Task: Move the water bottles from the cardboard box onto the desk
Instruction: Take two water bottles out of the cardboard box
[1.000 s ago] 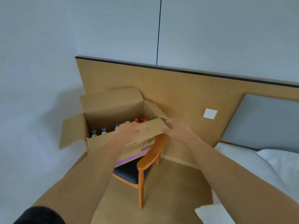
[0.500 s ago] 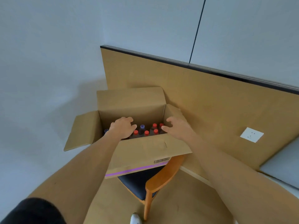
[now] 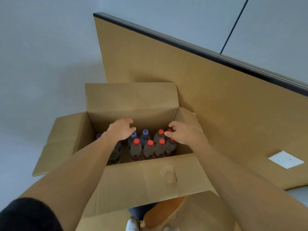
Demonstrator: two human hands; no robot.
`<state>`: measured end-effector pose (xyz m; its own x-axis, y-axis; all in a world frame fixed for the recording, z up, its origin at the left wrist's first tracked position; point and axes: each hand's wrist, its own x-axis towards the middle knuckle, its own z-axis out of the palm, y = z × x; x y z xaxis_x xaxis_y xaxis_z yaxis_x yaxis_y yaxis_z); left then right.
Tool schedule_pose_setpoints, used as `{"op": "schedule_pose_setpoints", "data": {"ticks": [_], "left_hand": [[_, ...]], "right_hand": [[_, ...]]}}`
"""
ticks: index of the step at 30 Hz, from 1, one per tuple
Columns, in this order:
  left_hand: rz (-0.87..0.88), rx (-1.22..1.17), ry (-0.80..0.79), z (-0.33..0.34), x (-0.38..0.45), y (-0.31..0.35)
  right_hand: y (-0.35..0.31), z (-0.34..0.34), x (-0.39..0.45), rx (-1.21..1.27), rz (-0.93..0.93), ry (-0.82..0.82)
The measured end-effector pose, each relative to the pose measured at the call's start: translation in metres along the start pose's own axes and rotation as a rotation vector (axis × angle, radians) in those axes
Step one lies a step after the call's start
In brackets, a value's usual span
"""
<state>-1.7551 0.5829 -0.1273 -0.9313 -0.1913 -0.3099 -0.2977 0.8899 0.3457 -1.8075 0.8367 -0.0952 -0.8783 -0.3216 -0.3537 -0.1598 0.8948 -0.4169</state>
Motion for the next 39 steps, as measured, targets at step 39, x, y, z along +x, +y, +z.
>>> {"op": "schedule_pose_setpoints", "data": {"ticks": [39], "left_hand": [[-0.263,-0.063,-0.299,0.157,0.106,-0.046]], "right_hand": [[0.019,0.158,0.175,-0.545,-0.241,-0.358]]}}
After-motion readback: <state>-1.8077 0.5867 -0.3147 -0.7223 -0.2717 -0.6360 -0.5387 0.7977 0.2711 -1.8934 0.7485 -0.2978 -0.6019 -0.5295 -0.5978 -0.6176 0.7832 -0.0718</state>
